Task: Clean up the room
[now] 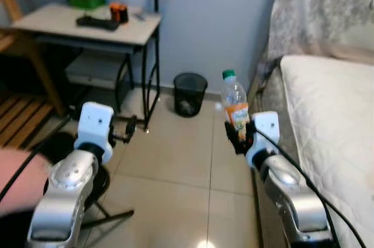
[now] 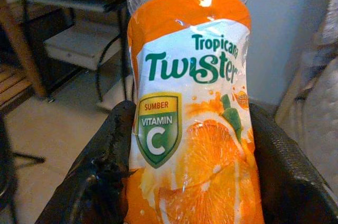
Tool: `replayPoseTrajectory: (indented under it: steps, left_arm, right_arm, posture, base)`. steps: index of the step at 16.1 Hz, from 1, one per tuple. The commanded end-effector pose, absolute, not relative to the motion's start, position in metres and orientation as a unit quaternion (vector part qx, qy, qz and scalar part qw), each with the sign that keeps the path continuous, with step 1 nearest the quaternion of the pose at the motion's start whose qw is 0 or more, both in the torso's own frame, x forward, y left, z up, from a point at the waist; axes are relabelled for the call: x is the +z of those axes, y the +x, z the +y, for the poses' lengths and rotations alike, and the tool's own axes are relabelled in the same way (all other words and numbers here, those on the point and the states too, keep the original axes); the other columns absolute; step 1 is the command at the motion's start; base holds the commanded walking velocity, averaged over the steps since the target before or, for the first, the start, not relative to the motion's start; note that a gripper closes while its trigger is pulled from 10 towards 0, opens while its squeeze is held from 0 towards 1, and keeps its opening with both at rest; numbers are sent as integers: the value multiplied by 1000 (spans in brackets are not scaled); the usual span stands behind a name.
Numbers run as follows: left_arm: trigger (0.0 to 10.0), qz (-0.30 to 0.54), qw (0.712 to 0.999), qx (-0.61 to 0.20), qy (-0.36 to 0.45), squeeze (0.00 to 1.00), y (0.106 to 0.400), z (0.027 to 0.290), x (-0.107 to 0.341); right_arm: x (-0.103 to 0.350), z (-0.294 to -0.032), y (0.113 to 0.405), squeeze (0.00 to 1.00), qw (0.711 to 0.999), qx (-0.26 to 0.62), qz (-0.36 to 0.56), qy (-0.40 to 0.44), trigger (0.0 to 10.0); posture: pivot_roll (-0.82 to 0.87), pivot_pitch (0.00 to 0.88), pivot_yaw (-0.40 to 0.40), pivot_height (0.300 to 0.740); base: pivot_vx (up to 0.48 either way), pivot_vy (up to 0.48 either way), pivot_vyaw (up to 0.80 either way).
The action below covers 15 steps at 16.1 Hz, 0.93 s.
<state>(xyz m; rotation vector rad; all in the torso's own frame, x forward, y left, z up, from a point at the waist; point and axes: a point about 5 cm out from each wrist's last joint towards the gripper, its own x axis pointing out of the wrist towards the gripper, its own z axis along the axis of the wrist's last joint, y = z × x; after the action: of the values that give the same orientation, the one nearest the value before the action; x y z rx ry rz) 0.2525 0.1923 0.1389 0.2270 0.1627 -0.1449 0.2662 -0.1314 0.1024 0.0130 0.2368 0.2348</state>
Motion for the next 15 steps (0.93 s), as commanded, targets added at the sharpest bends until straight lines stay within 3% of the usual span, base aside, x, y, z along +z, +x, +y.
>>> replayPoseTrajectory:
  steps: [1,4,6,15]
  left_arm:
    - [10000,74,987,-87,110,0,254,185,141]
    - [10000,76,988,-88,106,0,253,185,141]
    - [10000,76,988,-86,106,0,253,186,141]
    - [10000,76,987,-86,108,0,256,187,141]
  right_arm:
    - [103,-143,267,0,988,93,120,8,10000]
    - [100,-143,267,0,986,91,135,23,10000]
    - [100,-141,267,0,987,93,129,26,10000]
    - [101,-143,271,0,988,85,127,6,10000]
  posture:
    - [-90,0,-18,740]
    - [-85,0,-17,740]
    - [-80,0,-15,740]
    - [-88,0,-7,740]
  base:
    - [382,0,0]
    - [384,0,0]
    - [382,0,-725]
    - [383,0,0]
